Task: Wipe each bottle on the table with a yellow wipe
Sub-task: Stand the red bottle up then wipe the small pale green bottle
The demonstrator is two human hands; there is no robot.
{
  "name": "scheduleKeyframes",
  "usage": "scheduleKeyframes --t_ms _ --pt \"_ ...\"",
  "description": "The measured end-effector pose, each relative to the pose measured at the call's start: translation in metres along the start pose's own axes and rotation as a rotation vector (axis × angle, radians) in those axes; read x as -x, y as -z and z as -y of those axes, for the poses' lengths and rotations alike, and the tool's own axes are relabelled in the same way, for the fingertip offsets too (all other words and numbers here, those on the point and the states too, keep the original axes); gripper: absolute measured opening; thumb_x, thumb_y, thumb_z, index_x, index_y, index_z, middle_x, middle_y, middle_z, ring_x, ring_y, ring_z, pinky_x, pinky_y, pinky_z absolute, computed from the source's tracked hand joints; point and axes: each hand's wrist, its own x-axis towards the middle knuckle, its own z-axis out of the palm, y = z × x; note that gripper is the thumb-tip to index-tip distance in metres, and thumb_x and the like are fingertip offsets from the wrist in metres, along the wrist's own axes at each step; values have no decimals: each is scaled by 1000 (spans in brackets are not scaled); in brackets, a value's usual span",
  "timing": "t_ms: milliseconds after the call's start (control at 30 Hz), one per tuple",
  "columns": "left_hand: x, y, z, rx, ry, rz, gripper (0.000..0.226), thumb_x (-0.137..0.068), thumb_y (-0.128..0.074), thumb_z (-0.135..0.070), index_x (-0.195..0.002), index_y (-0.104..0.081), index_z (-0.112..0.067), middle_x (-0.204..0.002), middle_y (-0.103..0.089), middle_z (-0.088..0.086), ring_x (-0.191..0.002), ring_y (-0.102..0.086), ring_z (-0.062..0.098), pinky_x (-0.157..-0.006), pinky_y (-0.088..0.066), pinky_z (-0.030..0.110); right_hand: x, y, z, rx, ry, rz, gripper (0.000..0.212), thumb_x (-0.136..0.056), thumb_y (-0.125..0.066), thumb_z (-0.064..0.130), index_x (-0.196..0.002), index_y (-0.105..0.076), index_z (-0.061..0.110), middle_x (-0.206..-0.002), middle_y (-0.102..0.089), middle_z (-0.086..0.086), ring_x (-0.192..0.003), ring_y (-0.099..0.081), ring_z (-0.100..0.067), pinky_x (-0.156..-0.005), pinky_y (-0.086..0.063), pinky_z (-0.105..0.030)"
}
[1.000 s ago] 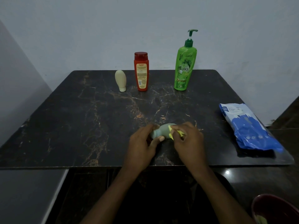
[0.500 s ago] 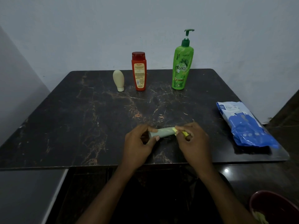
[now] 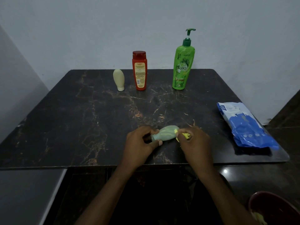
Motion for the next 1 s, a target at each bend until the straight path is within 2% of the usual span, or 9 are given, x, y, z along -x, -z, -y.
scheduleKeyframes --t_ms 133,267,367,533,600,800,833,933,1000 --pt "-1 -1 1 -10 7 -4 30 -70 -92 -12 -96 -76 -16 -98 -76 -12 -92 -69 0 -83 -56 23 23 -16 21 -34 113 47 9 -83 -74 7 -88 -79 12 -90 -70 2 -80 -66 -7 -74 -41 -2" --pt "-3 0 1 -7 33 21 29 -72 -92 -13 -96 -75 -16 -98 -76 -14 -92 -69 -3 -85 -55 20 29 -21 27 -86 133 110 11 -84 -74 7 -92 -79 12 -93 -70 5 -84 -65 -3 -77 -43 -1" --pt "-3 0 1 -14 39 35 32 -70 -92 -10 -94 -73 -18 -100 -75 -15 -94 -68 -2 -85 -54 18 13 -10 14 -49 100 60 13 -81 -75 3 -89 -80 12 -91 -71 3 -82 -66 -6 -78 -41 -3" --pt "-2 -1 2 -25 38 44 33 -70 -91 -10 -96 -72 -18 -100 -73 -17 -94 -66 -3 -81 -49 10 -9 5 -3 26 -21 -10 11 -82 -73 4 -87 -78 12 -88 -71 -4 -83 -66 -22 -75 -39 -17" --pt "-2 0 1 -29 33 53 32 -71 -91 -10 -95 -71 -18 -99 -73 -18 -93 -66 -4 -80 -47 8 -3 0 3 8 26 -12 13 -81 -73 1 -88 -78 10 -90 -71 -5 -84 -67 -21 -78 -42 -19" --pt "-1 0 -1 -30 12 87 29 -74 -89 -8 -93 -68 -16 -99 -74 -17 -94 -67 -5 -80 -48 8 29 -19 24 -63 128 120 14 -85 -73 5 -96 -78 12 -96 -70 4 -86 -63 -2 -78 -40 1" --pt "-1 1 -1 -34 12 90 30 -73 -89 -8 -93 -67 -17 -99 -74 -16 -93 -67 -4 -79 -49 10 24 -17 21 -44 118 107 15 -83 -74 5 -95 -79 13 -95 -70 4 -86 -64 -4 -79 -40 0" --pt "-3 2 -1 -36 37 103 31 -74 -88 -10 -94 -68 -20 -98 -74 -15 -91 -67 -1 -79 -53 16 -2 -6 5 12 43 31 12 -81 -74 5 -90 -79 12 -90 -71 -2 -85 -67 -18 -81 -46 -19" --pt "-3 3 -1 -27 60 115 32 -74 -88 -10 -98 -70 -21 -97 -73 -15 -92 -66 -2 -80 -53 16 -15 2 -2 23 -73 38 9 -83 -73 10 -91 -78 12 -91 -71 -3 -87 -66 -20 -77 -40 -18"
